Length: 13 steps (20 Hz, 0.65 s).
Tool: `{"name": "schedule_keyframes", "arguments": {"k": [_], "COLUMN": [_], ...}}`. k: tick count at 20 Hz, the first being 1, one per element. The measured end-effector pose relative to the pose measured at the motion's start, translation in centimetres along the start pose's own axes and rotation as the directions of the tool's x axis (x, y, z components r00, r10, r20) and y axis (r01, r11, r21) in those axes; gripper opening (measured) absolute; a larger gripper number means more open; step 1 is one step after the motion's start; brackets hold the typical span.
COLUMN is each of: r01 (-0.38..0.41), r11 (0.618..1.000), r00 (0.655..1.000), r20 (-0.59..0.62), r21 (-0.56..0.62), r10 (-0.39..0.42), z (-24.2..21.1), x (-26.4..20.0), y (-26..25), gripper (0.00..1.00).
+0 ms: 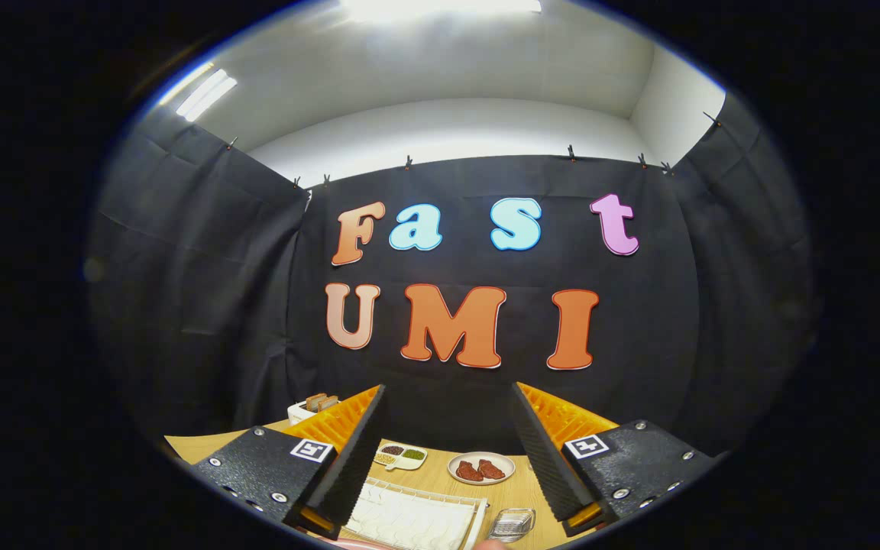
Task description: Take the plate from the dish rack, then take the spoon from the basket and place it into the plate.
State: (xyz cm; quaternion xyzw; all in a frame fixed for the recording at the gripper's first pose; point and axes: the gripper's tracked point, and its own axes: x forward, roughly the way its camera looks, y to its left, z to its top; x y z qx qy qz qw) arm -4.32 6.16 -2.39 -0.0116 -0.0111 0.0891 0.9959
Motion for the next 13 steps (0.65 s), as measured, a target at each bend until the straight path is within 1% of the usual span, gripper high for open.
{"name": "schedule_keyframes", "arguments": {"k": [6, 13], "r01": [0.034, 0.054], "r11": [0.999, 0.998], "r00": [0.999, 0.998], "r20": [0.014, 0.013], "r21": [-0.001, -0.013], "r10": [-0.034, -0.054], "z": [0.2, 0.3], "x": [-0.4, -0.7], "y": [-1.1, -1.5], "gripper": [0.95, 0.95]}}
